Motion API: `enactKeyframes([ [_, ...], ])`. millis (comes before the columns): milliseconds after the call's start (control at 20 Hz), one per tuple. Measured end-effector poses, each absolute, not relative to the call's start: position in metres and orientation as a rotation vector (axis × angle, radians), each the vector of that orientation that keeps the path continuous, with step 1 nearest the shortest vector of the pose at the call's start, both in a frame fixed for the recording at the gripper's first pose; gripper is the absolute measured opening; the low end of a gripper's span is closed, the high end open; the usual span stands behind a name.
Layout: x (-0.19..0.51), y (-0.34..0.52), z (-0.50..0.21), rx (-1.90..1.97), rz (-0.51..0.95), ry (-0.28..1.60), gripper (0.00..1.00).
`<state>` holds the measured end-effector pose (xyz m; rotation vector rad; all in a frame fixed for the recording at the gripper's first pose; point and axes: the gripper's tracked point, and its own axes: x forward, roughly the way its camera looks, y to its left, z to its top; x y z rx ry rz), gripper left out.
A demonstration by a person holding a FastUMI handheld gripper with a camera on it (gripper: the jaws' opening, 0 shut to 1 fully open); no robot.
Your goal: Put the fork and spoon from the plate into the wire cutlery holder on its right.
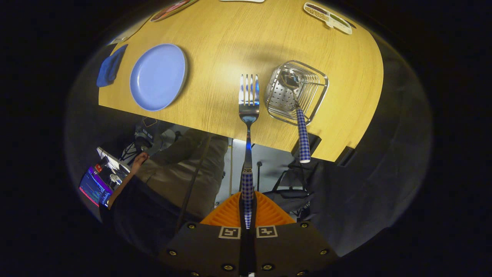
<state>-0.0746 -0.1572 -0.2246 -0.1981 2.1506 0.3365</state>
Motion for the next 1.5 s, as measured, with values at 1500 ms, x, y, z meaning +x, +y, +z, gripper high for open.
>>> enactKeyframes([
  [1500, -0.017, -0.173, -0.288, -0.089, 0.123, 2.49, 0.0],
])
